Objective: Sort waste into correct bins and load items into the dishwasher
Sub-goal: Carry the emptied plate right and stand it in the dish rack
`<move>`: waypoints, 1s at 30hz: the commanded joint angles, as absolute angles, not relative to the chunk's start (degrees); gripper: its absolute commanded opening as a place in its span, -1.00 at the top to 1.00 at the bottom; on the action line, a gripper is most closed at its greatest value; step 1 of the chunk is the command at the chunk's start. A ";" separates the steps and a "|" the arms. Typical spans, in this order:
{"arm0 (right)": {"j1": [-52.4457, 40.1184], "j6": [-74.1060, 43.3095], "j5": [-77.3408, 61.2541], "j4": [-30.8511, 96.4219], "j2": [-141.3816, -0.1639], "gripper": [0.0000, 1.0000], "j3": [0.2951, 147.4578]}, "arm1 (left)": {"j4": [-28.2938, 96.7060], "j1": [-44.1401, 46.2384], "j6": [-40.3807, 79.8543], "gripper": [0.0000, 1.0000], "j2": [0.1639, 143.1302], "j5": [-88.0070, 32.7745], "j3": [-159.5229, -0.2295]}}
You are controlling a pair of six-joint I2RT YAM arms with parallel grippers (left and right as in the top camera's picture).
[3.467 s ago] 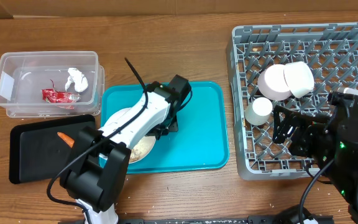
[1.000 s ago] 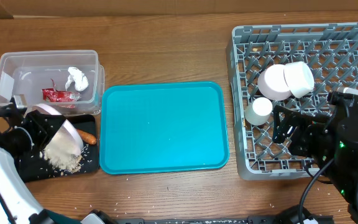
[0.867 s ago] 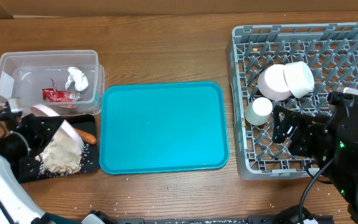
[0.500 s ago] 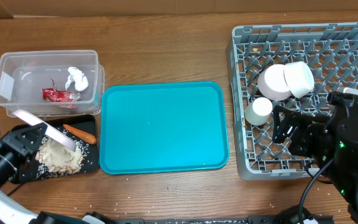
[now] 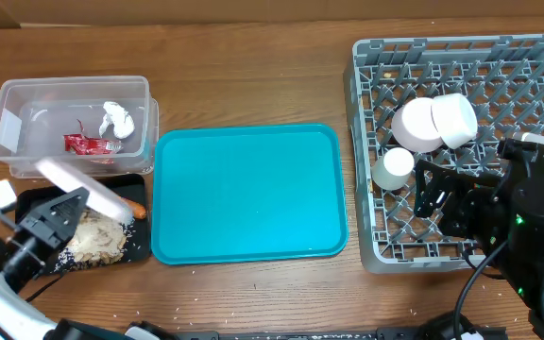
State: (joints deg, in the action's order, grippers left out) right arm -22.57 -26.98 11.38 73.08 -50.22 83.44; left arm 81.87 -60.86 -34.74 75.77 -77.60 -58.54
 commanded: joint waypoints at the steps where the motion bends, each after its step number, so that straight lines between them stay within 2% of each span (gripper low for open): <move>1: -22.41 -27.05 11.97 72.79 -50.26 -1.00 83.31 | 82.37 -54.83 -36.73 0.92 72.75 -78.56 -61.76; 6: -22.41 -27.05 11.97 72.79 -50.26 -1.00 83.31 | 79.81 -41.54 -29.36 0.92 70.76 -74.46 -67.37; 9: -22.41 -27.05 11.97 72.79 -50.26 -1.00 83.31 | 72.10 -31.00 -22.13 0.92 70.74 -76.27 -69.56; 13: -22.41 -27.05 11.97 72.79 -50.26 -1.00 83.31 | 45.95 -15.44 -1.34 0.92 71.50 -78.56 -69.67; 17: -22.41 -27.05 11.97 72.79 -50.26 -1.00 83.31 | 13.52 1.37 24.49 0.92 74.78 -69.84 -69.67; 21: -22.41 -27.05 11.97 72.79 -50.26 -1.00 83.31 | -12.95 15.73 38.98 0.92 80.86 -61.01 -69.67; 25: -22.41 -27.05 11.97 72.79 -50.26 -1.00 83.31 | -28.10 24.95 49.47 0.92 89.23 -51.90 -69.67; 30: -22.41 -27.05 11.97 72.79 -50.26 -1.00 83.31 | -39.79 31.29 60.69 0.92 100.01 -43.64 -69.67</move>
State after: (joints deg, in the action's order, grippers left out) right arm -22.57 -26.98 11.38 73.08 -50.41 83.37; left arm -36.93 29.04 48.66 95.20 -52.34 -69.60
